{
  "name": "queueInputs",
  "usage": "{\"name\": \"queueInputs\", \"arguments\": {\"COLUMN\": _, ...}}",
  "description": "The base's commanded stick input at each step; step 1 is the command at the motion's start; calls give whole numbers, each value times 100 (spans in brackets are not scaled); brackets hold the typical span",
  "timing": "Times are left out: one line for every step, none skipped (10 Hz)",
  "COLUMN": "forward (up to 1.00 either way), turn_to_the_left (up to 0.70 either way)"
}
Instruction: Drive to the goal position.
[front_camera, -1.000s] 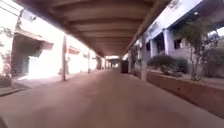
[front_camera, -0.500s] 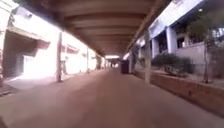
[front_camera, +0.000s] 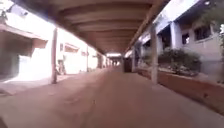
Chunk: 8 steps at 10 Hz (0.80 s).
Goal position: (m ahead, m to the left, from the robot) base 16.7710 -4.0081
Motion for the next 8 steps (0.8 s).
{"name": "queueInputs", "arguments": {"forward": 85, "turn_to_the_left": 0}}
{"name": "queueInputs", "arguments": {"forward": 85, "turn_to_the_left": 0}}
{"name": "queueInputs", "arguments": {"forward": 85, "turn_to_the_left": 0}}
{"name": "queueInputs", "arguments": {"forward": 85, "turn_to_the_left": 0}}
{"name": "queueInputs", "arguments": {"forward": 85, "turn_to_the_left": 0}}
{"name": "queueInputs", "arguments": {"forward": 85, "turn_to_the_left": 0}}
{"name": "queueInputs", "arguments": {"forward": 85, "turn_to_the_left": 0}}
{"name": "queueInputs", "arguments": {"forward": 85, "turn_to_the_left": 0}}
